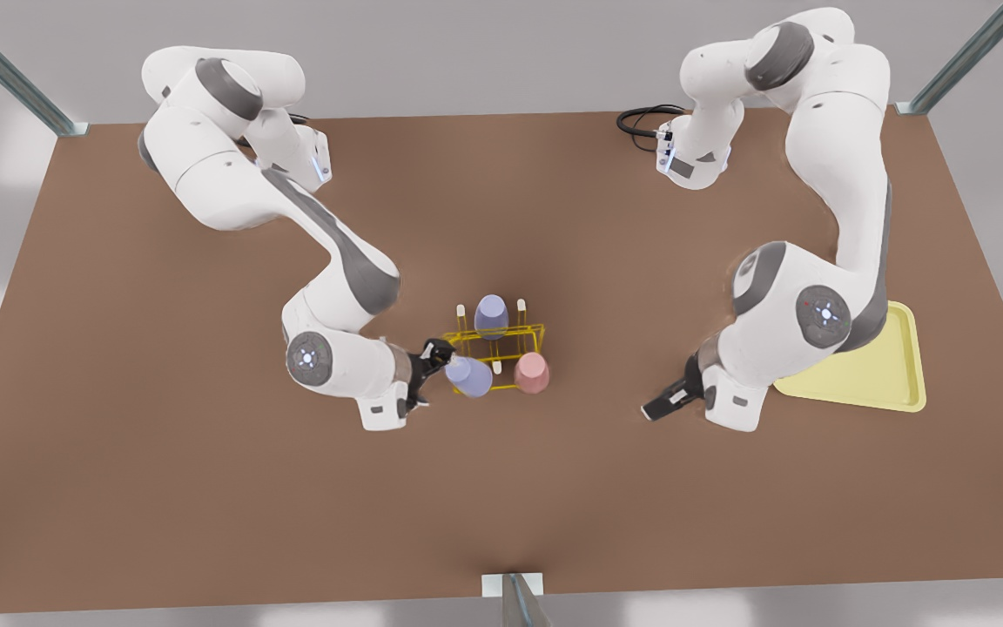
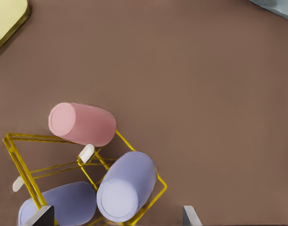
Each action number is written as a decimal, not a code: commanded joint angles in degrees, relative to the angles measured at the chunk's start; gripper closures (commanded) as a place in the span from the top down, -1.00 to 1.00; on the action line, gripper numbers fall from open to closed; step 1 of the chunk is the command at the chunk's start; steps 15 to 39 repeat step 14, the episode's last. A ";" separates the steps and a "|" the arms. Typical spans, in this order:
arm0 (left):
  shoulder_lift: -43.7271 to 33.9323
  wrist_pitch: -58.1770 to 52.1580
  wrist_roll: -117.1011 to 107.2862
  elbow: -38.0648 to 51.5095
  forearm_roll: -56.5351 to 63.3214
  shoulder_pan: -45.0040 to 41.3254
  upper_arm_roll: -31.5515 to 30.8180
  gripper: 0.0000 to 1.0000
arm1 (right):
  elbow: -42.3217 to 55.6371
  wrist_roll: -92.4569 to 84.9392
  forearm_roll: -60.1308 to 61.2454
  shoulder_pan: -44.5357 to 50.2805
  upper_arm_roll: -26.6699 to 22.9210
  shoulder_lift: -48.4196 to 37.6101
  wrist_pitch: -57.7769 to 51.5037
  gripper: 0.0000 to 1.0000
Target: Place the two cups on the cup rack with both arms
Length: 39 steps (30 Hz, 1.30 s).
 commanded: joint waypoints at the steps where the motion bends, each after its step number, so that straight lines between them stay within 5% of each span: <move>1: -2.55 -30.12 33.06 3.32 5.90 3.29 0.15 1.00 | 3.12 22.99 -0.26 -4.13 -0.36 -2.52 -19.53 1.00; 2: -14.49 -24.51 44.91 -9.14 7.41 -3.36 10.21 1.00 | 2.77 40.84 -2.89 -9.23 -1.85 -3.84 -25.68 1.00; 3: -21.63 -19.75 51.00 -16.81 -1.38 -15.25 28.26 1.00 | 2.94 45.78 -13.16 -10.64 -5.27 -4.90 -28.06 1.00; 7: -17.86 -24.23 51.00 -9.52 -1.91 -15.52 28.62 1.00 | 2.86 36.21 -19.95 -11.78 -6.95 -16.85 -37.64 1.00; 9: -17.86 -24.23 51.00 -9.43 -2.18 -14.73 28.80 1.00 | -2.59 30.23 -11.78 -10.64 -14.77 -27.04 -38.44 1.00; 13: -17.68 -24.32 50.91 -9.16 -2.35 -14.82 28.54 1.00 | -11.20 29.87 -7.56 -6.77 -20.13 -34.43 -34.22 1.00; 39: -17.68 -24.32 50.91 -9.16 -2.35 -14.82 28.54 1.00 | -11.47 29.79 -6.68 -6.77 -20.75 -34.61 -34.13 1.00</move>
